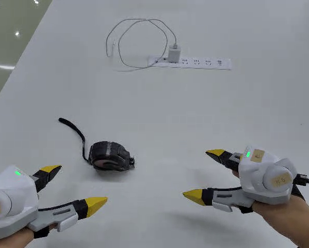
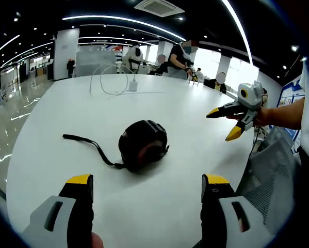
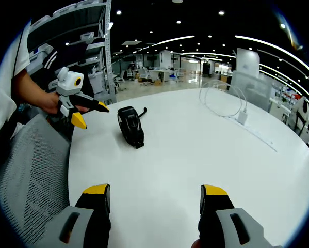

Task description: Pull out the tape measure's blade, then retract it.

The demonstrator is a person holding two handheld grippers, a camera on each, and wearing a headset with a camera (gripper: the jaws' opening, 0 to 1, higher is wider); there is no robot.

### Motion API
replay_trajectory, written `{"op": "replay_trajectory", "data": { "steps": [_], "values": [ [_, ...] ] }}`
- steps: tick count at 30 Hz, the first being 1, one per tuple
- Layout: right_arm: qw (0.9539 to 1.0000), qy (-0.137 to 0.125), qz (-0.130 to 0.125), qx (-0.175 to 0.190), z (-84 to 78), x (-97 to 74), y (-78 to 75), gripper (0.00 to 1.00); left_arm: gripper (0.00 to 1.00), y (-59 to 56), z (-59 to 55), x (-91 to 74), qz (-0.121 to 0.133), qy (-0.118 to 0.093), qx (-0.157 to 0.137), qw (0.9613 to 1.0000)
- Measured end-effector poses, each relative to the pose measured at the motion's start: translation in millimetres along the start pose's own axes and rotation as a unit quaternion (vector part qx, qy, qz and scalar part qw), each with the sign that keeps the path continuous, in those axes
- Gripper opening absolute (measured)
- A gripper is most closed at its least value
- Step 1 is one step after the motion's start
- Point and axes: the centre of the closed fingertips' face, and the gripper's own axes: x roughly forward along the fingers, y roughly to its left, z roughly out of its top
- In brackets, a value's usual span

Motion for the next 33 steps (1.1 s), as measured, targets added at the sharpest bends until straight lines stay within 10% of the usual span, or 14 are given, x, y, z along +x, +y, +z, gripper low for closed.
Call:
{"op": "replay_trajectory", "data": {
  "steps": [33],
  "values": [
    [0.9970, -0.007, -0.059, 0.048, -32.1, -49.0, 2.1, 0.90, 0.94, -5.2, -8.3, -15.6, -0.012, -0.002, 0.021, 0.9997]
  ]
}}
